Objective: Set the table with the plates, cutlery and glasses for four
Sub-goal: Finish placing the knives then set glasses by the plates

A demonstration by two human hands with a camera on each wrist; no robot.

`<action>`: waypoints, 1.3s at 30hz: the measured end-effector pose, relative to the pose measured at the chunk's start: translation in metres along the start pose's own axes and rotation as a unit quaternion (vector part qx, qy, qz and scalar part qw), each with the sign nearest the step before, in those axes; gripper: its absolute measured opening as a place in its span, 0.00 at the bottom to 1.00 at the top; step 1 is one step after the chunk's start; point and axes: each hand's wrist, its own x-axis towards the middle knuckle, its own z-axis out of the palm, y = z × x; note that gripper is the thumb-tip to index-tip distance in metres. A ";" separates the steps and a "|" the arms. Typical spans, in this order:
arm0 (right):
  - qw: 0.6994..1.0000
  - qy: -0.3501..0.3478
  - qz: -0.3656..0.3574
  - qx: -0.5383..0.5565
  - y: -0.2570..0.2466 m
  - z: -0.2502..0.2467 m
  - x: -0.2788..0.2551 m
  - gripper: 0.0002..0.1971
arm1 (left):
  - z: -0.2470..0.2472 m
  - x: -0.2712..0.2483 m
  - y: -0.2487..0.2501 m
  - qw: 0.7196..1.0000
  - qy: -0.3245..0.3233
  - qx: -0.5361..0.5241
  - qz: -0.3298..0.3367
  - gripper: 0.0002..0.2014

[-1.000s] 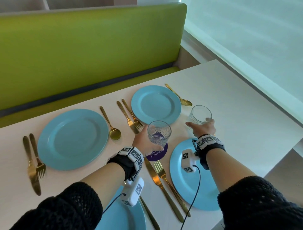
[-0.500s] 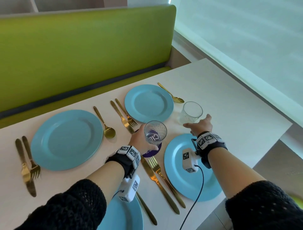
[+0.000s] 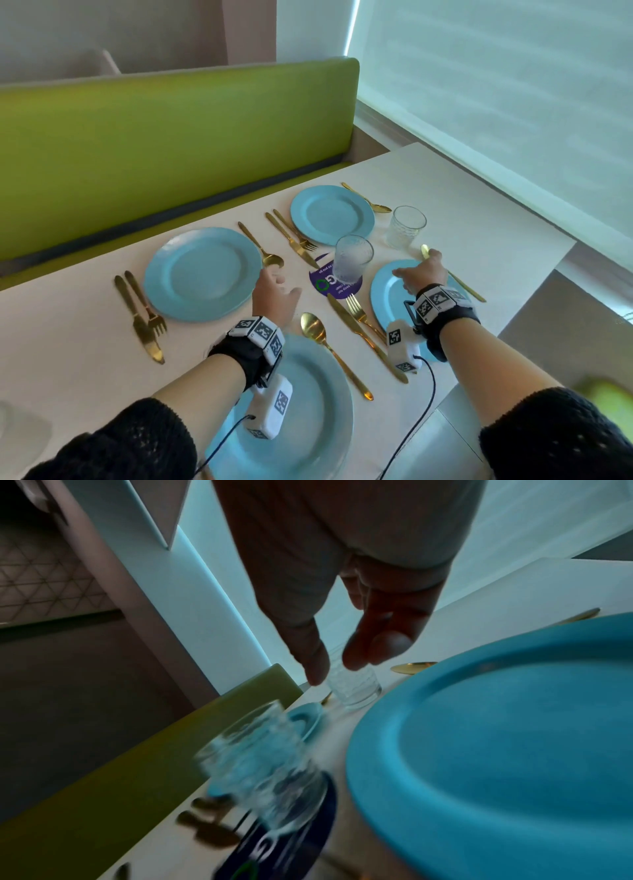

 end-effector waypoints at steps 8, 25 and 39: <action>0.995 -0.063 -0.079 -0.027 -0.020 0.057 -0.191 0.30 | -0.113 -0.095 -0.069 1.000 -0.003 -0.009 -0.016 0.18; 0.882 -0.378 -0.225 -0.170 -0.068 0.231 -0.425 0.39 | -0.325 -0.165 -0.246 0.905 0.133 0.090 -0.395 0.47; 0.890 -0.361 -0.262 -0.093 -0.059 0.278 -0.461 0.47 | -0.328 -0.151 -0.261 0.946 0.266 -0.086 -0.167 0.50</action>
